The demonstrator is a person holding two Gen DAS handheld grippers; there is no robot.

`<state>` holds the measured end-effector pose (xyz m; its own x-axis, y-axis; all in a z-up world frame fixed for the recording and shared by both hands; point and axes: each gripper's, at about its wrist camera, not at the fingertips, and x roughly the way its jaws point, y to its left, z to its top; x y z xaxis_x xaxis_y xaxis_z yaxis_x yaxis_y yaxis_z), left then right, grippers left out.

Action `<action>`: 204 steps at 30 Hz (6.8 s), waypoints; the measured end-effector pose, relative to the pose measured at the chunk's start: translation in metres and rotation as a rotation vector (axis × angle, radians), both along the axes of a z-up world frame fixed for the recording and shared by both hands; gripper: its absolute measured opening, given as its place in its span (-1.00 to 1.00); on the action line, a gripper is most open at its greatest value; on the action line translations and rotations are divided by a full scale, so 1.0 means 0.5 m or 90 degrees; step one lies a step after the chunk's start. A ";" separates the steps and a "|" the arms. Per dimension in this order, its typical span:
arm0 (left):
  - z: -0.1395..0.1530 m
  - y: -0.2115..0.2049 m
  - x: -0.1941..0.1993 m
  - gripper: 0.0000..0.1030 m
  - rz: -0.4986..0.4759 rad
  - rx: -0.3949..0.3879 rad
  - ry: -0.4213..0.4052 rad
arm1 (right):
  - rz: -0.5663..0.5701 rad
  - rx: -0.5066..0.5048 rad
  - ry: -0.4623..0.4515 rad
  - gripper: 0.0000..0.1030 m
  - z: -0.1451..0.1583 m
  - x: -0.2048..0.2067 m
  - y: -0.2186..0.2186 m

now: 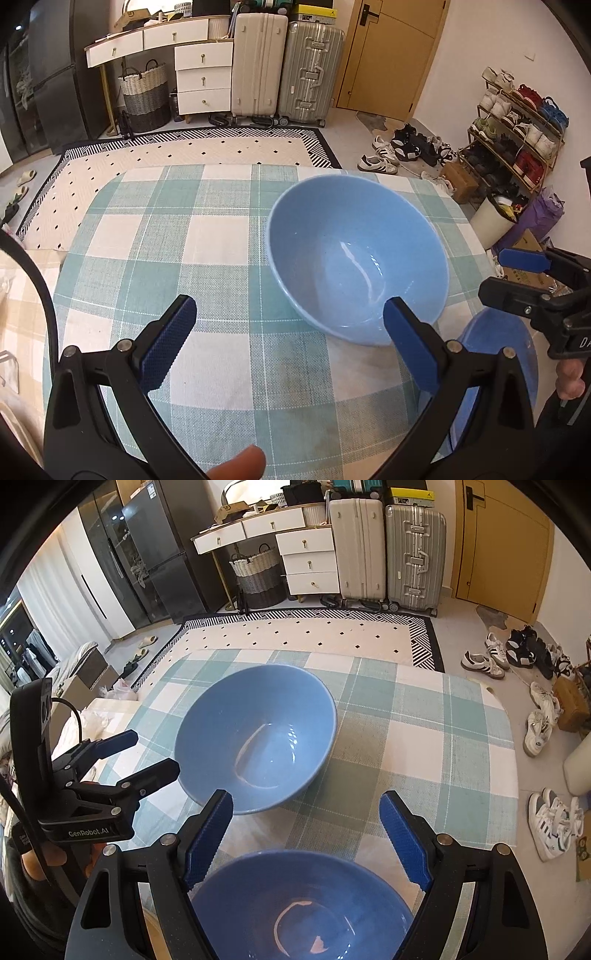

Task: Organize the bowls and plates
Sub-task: 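Move both tools to the rim of the remaining blue bowl, then close both grippers on the rim of the blue bowl, then lift the blue bowl tilted and carry it over the other blue bowl, then lower the blue bowl into the other bowl and open both grippers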

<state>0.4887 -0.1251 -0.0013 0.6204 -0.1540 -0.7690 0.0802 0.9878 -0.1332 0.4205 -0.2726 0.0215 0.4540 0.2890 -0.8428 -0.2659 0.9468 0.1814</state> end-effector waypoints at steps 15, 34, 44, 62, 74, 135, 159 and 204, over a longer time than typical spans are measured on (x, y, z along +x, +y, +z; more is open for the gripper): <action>-0.045 0.003 0.065 0.95 0.014 -0.003 0.015 | 0.003 -0.022 0.040 0.49 -0.052 0.070 0.047; -0.101 -0.015 0.109 0.12 -0.001 -0.004 0.050 | 0.001 -0.049 0.089 -0.14 -0.116 0.103 0.061; -0.120 -0.026 0.124 -0.47 -0.012 0.009 0.062 | 0.002 -0.050 0.088 -0.48 -0.126 0.107 0.065; -0.104 -0.013 0.104 -0.53 -0.006 0.021 0.060 | -0.004 -0.048 0.054 -0.58 -0.103 0.088 0.071; -0.045 -0.002 0.034 -0.53 0.007 0.026 0.023 | 0.004 -0.057 0.006 -0.58 -0.044 0.030 0.101; 0.199 -0.271 -0.318 -0.53 -0.101 0.032 -0.070 | -0.121 -0.049 -0.066 -0.58 0.127 -0.304 -0.025; 0.151 -0.326 -0.314 -0.53 -0.143 0.034 -0.040 | -0.150 -0.042 -0.040 -0.58 0.102 -0.348 -0.079; -0.005 -0.315 -0.266 -0.11 -0.161 0.074 0.003 | -0.171 -0.032 0.019 -0.46 -0.005 -0.341 -0.117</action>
